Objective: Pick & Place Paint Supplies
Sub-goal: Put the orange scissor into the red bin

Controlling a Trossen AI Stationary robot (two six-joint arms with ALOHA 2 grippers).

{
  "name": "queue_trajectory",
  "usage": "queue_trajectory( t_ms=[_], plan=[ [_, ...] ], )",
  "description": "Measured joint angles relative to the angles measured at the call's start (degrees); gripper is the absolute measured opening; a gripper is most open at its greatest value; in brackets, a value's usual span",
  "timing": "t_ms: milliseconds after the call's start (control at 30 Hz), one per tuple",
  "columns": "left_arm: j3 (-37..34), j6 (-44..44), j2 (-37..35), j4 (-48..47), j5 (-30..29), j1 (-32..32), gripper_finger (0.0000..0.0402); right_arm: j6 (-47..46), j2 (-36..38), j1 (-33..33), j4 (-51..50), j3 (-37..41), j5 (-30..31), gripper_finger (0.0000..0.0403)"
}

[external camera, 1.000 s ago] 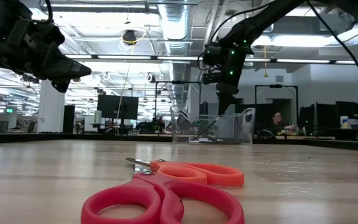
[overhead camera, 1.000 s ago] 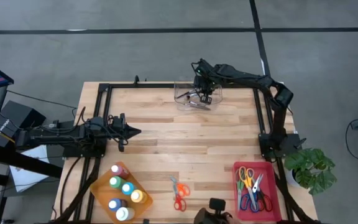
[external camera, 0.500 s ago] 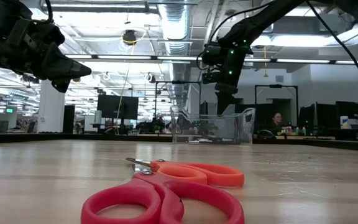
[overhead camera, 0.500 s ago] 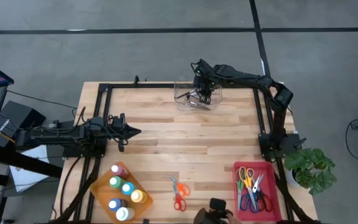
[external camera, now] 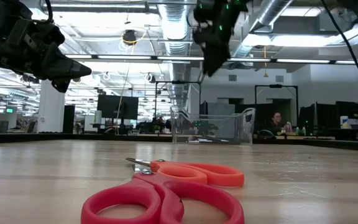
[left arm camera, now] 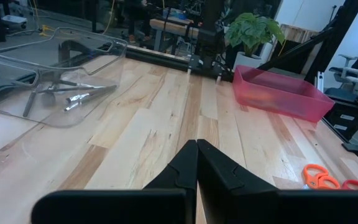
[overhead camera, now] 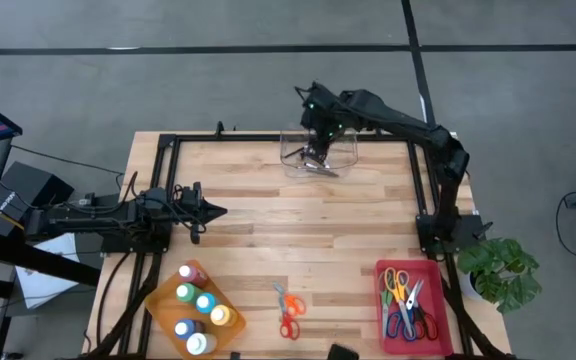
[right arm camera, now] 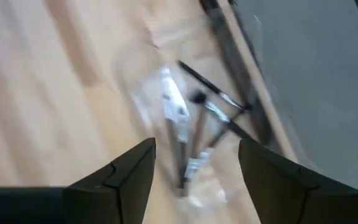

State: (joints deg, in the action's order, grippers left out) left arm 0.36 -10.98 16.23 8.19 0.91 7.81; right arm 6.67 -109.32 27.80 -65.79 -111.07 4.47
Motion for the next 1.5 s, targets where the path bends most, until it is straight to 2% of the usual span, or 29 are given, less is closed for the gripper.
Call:
queue_trajectory(
  t_ms=[200, 467, 700, 900, 1100, 1300, 1500],
  plan=[
    [-0.01, 0.00, 0.00, 0.00, 0.00, -0.01, 0.0000, -13.28, -0.04, -9.63, -2.68, -1.59, 0.02, 0.0216],
    [0.00, 0.00, 0.02, 0.02, 0.00, 0.00, 0.0000, -34.08, -0.61, -26.86, -3.79, -0.47, 0.22, 0.0206],
    [0.00, 0.00, 0.00, 0.01, -0.02, 0.00, 0.0000, -50.57, -0.61, -42.20, -1.40, 1.90, 6.11, 0.0203],
    [-0.02, 0.00, 0.01, 0.00, -0.01, -0.02, 0.0000, -61.94, -0.61, -50.58, 3.26, 6.57, 10.01, 0.0204],
    [-0.02, 0.00, 0.02, 0.00, 0.00, -0.02, 0.0000, -66.42, -0.65, -54.69, 12.96, 14.34, 10.40, 0.0211],
    [-0.01, 0.00, 0.02, 0.01, -0.01, -0.01, 0.0000, -68.14, -0.91, -54.85, 21.22, 21.56, 10.50, 0.0211],
    [-0.01, 0.00, 0.01, 0.04, -0.01, -0.01, 0.0000, -59.40, -8.49, -54.74, 29.89, 21.86, 10.55, 0.0207]
  ],
)
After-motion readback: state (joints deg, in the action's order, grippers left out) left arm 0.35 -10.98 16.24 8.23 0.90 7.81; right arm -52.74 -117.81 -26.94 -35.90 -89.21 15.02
